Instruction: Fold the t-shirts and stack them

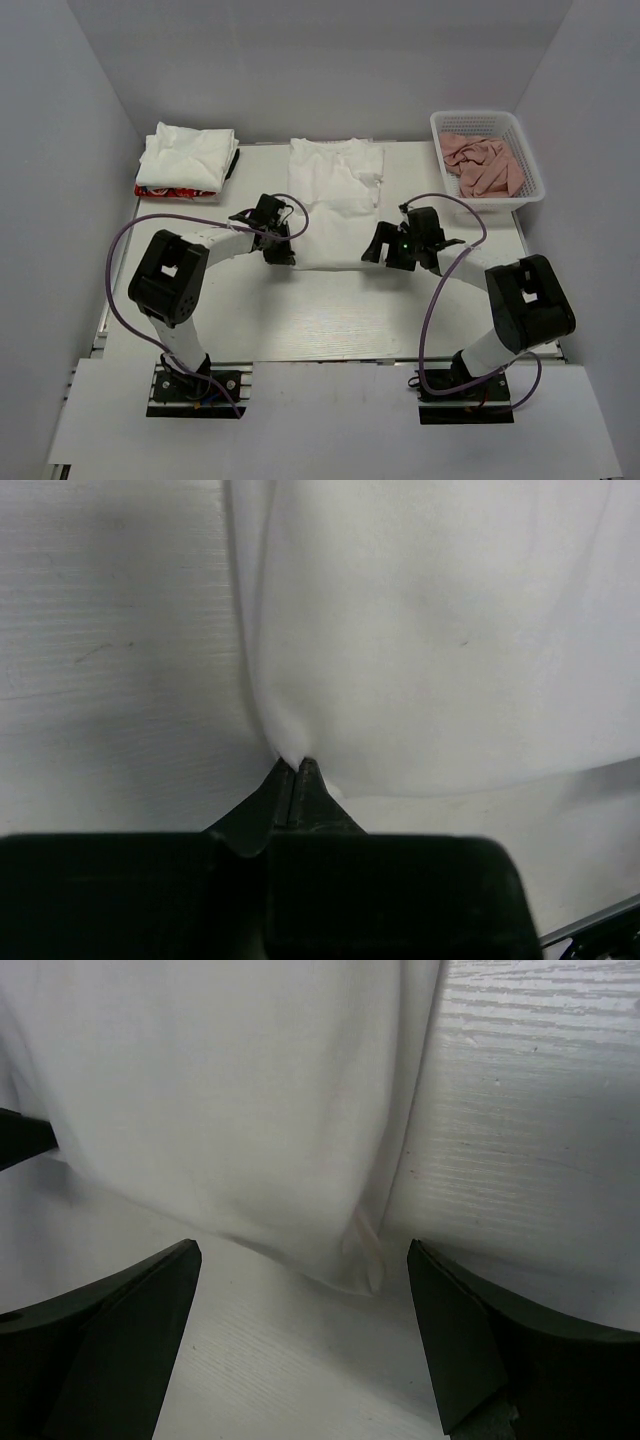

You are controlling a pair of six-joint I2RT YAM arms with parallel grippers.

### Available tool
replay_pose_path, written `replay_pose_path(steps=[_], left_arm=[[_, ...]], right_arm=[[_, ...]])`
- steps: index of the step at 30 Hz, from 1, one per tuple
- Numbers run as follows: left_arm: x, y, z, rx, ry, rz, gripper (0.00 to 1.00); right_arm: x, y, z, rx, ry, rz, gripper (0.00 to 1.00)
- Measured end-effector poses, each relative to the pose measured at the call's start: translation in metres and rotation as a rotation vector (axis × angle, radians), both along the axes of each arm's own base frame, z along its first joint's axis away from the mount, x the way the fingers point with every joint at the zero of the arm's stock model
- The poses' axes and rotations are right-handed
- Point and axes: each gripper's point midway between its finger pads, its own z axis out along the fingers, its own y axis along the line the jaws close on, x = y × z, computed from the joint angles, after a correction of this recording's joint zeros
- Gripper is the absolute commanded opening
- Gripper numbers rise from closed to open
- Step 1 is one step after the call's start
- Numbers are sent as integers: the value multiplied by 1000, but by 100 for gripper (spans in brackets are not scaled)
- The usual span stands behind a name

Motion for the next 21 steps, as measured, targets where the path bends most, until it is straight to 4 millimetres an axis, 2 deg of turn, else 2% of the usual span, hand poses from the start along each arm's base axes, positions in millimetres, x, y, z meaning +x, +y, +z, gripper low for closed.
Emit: replay_pose_path(steps=[3, 4, 7, 8, 9, 10, 13, 16, 19, 21], left_arm=[[-1, -2, 0, -10, -1, -7, 0], [-1, -2, 0, -12, -1, -7, 0], [-1, -3, 0, -15, -2, -9, 0], [-1, -3, 0, -15, -2, -9, 0], [-1, -3, 0, -16, -2, -9, 0], [-1, -3, 0, -17, -4, -9, 0], [-4, -3, 0, -23, -6, -11, 0], [-15, -1, 3, -26, -9, -16, 0], [-38, 4, 18, -55, -13, -16, 0], [-52, 5, 34, -93, -34, -19, 0]], right_arm=[[1, 1, -1, 8, -5, 1, 80], [3, 2, -2, 13, -6, 1, 66], [2, 3, -8, 21, 9, 8, 41], [0, 4, -13, 29, 30, 3, 15], [-1, 4, -13, 33, 33, 6, 4], [-2, 4, -14, 39, 32, 0, 0], [-7, 2, -18, 43, 39, -7, 0], [-12, 0, -9, 46, 31, -1, 0], [-23, -1, 15, 63, -2, 13, 0], [-32, -1, 36, 82, -40, 28, 0]])
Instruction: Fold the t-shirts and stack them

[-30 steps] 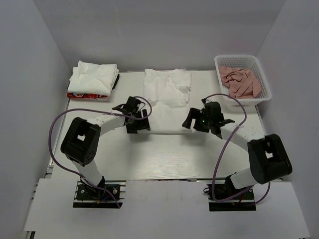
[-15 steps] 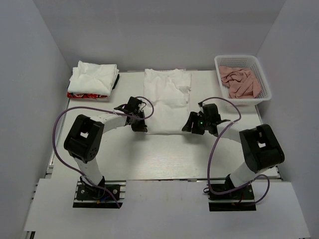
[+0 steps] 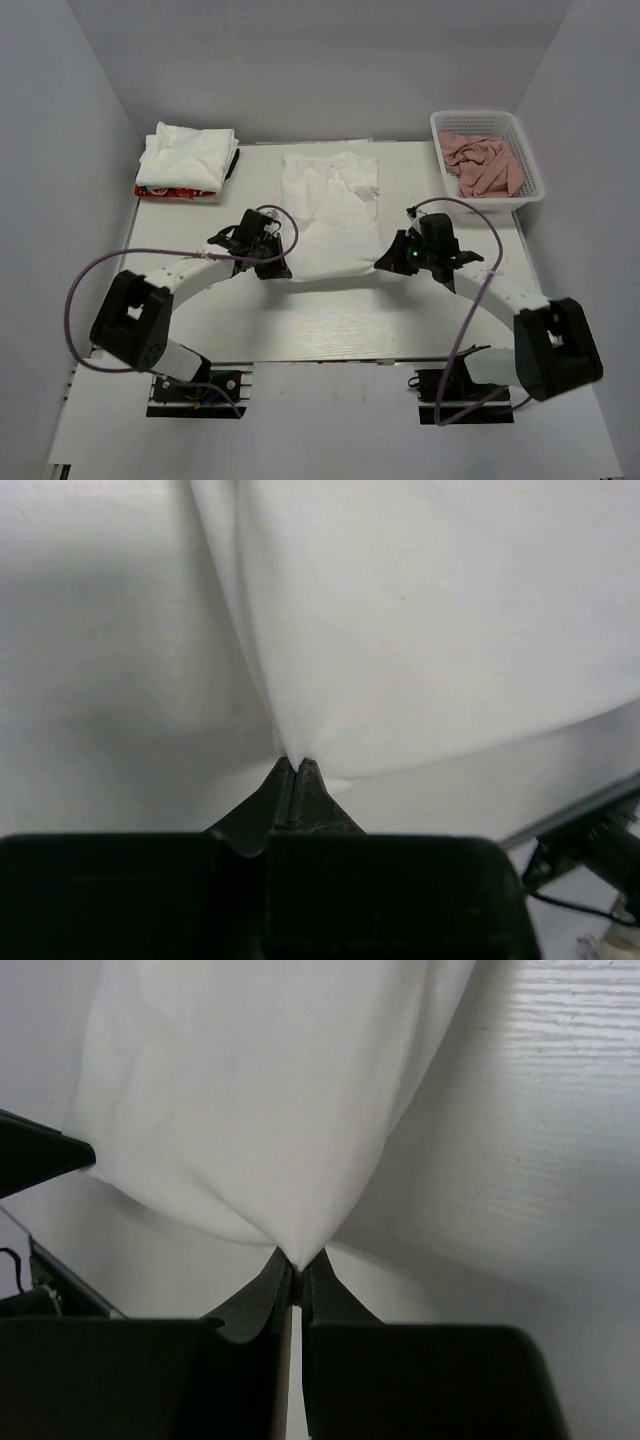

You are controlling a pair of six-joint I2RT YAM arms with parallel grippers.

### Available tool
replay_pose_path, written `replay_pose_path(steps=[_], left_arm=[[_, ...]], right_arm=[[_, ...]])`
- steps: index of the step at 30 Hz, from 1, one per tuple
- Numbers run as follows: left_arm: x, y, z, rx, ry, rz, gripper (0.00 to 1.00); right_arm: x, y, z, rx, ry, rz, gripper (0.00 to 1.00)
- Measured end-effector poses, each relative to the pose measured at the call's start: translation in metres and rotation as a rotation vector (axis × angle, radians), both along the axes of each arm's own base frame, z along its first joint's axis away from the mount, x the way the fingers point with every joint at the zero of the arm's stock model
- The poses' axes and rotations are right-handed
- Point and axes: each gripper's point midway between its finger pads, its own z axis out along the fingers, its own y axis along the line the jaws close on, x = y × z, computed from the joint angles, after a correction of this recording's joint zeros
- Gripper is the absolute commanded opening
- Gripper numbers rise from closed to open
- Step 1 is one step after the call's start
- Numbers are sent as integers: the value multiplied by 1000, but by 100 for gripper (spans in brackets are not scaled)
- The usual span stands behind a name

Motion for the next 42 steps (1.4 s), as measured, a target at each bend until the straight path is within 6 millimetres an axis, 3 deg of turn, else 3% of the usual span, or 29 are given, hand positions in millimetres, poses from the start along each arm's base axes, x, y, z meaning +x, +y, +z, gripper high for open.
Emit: replay_pose_path(steps=[4, 9, 13, 16, 19, 26, 35, 42], left_arm=[[-20, -1, 41, -70, -58, -10, 0], [-33, -2, 94, -172, -181, -24, 0], [-33, 0, 129, -214, -269, -13, 0], [-22, 3, 150, -203, -320, 22, 0], [-3, 6, 164, -169, -350, 74, 0], [62, 11, 174, -21, -341, 231, 0], [138, 7, 161, 61, -307, 318, 0], [187, 11, 131, 95, -265, 340, 0]], right_arm=[[-23, -6, 32, 20, -42, 22, 0], [-46, -12, 54, 14, -31, 48, 0], [-40, -7, 89, 39, -85, 68, 0], [-29, -3, 115, 60, -147, 66, 0], [-18, 1, 128, 72, -171, 68, 0], [26, 13, 127, 72, -133, 65, 0], [98, 14, 139, 86, -148, 20, 0], [138, 16, 111, 135, -63, 32, 0]])
